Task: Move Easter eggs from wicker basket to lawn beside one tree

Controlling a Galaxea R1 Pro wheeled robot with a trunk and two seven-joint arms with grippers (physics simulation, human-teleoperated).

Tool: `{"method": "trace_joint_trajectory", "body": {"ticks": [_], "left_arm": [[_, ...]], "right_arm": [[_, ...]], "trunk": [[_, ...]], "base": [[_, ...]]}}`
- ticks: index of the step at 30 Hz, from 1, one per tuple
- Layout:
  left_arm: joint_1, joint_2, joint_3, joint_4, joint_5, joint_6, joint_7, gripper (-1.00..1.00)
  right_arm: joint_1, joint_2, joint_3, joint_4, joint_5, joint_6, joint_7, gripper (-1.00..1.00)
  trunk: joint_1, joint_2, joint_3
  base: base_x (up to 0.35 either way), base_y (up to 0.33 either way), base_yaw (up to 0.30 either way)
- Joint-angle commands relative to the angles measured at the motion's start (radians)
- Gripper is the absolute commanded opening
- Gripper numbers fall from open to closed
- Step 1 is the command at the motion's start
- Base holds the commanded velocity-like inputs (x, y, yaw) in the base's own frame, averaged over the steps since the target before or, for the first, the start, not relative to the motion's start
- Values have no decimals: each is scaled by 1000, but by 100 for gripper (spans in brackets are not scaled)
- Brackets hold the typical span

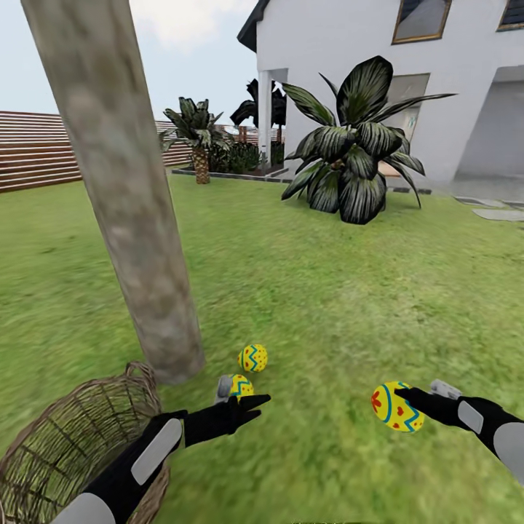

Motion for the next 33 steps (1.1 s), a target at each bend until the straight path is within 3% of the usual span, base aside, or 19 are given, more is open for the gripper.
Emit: {"method": "trace_joint_trajectory", "body": {"ticks": [1, 6, 25, 29, 33], "left_arm": [[0, 0, -2, 0, 8, 6, 2, 100], [-1, -16, -2, 0, 7, 6, 4, 100], [-1, -17, -2, 1, 7, 6, 5, 100], [-1, -17, -2, 1, 7, 6, 5, 100], [-1, -17, -2, 1, 7, 6, 5, 100]], "right_arm": [[0, 0, 3, 0, -8, 6, 0, -100], [4, 0, 1, 0, -8, 4, -27, -100], [14, 1, -2, 0, -8, -30, -53, -100], [14, 1, -35, 0, -8, -30, -67, -100], [15, 3, -42, 0, -8, -30, -68, -100]], "trunk": [[0, 0, -1], [0, 0, -2], [0, 0, -25], [0, 0, -31], [0, 0, -37]], "base": [[0, 0, -288], [0, 0, -287], [0, 0, -189], [0, 0, -121], [0, 0, -149]]}}
